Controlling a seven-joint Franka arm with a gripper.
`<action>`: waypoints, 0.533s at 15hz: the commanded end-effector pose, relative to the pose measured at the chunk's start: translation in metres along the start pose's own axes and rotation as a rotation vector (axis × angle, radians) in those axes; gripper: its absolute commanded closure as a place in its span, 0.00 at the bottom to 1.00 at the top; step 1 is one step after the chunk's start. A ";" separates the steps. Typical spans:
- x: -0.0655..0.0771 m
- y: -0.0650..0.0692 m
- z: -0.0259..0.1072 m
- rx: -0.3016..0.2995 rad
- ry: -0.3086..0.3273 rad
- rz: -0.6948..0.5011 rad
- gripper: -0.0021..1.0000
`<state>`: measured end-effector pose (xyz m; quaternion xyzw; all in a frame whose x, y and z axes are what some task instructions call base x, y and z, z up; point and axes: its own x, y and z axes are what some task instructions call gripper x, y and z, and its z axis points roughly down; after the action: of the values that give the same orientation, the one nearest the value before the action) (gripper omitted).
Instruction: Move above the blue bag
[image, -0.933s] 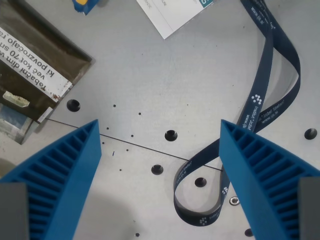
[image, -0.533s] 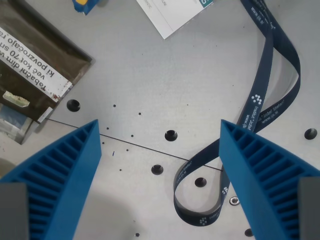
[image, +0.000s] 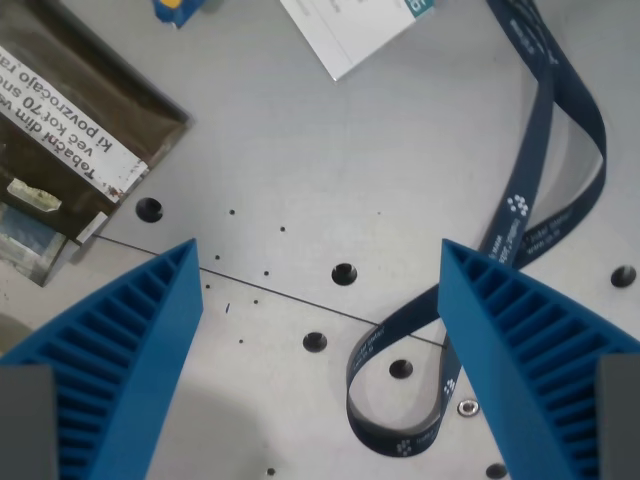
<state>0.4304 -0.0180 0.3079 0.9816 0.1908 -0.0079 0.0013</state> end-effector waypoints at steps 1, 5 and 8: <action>0.006 -0.003 0.006 0.005 0.026 -0.134 0.00; 0.016 -0.011 0.018 0.014 0.035 -0.242 0.00; 0.023 -0.019 0.028 0.023 0.039 -0.329 0.00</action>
<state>0.4429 0.0066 0.2807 0.9669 0.2550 -0.0106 0.0017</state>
